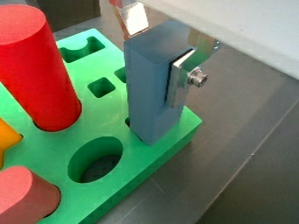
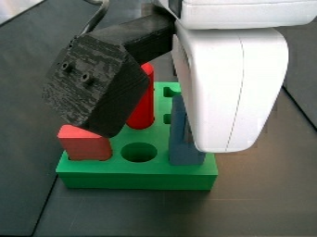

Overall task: Pick up the rectangle object. Move up. Move to above the board. Insert the rectangle object.
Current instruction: Insert the rectangle object.

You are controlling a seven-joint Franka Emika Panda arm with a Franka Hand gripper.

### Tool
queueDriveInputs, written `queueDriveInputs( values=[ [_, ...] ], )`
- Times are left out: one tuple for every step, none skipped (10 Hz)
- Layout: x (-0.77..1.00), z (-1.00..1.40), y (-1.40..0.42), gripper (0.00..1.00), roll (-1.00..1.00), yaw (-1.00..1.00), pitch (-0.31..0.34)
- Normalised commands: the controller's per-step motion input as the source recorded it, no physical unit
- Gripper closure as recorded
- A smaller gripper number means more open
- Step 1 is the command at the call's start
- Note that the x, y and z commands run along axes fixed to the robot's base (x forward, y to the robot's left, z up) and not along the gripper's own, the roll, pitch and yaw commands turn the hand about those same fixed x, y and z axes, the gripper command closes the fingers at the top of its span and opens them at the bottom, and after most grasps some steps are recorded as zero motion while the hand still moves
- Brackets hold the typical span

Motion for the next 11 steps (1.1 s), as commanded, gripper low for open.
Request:
queueDriveInputs(
  values=[
    [0.00, -0.05, 0.05, 1.00, 0.00, 0.00, 0.000],
    [-0.01, -0.10, 0.09, 1.00, 0.04, 0.00, 0.000],
    [0.00, -0.09, 0.05, 1.00, 0.02, 0.00, 0.000],
    [-0.03, -0.13, 0.09, 1.00, 0.02, -0.07, 0.000],
    [-0.04, -0.11, 0.10, 1.00, 0.02, -0.07, 0.000],
    [-0.01, -0.16, 0.10, 1.00, 0.05, -0.10, 0.000],
    [-0.05, -0.19, 0.08, 1.00, 0.04, -0.15, 0.000],
    [-0.06, -0.22, 0.03, 1.00, 0.05, -0.21, 0.000],
    [-0.17, -0.75, -0.05, 1.00, 0.23, -0.26, 0.000],
    [-0.13, -0.73, -0.01, 1.00, 0.28, -0.29, 0.000],
    [-0.14, -0.55, -0.01, 1.00, 0.36, -0.31, 0.000]
  ],
)
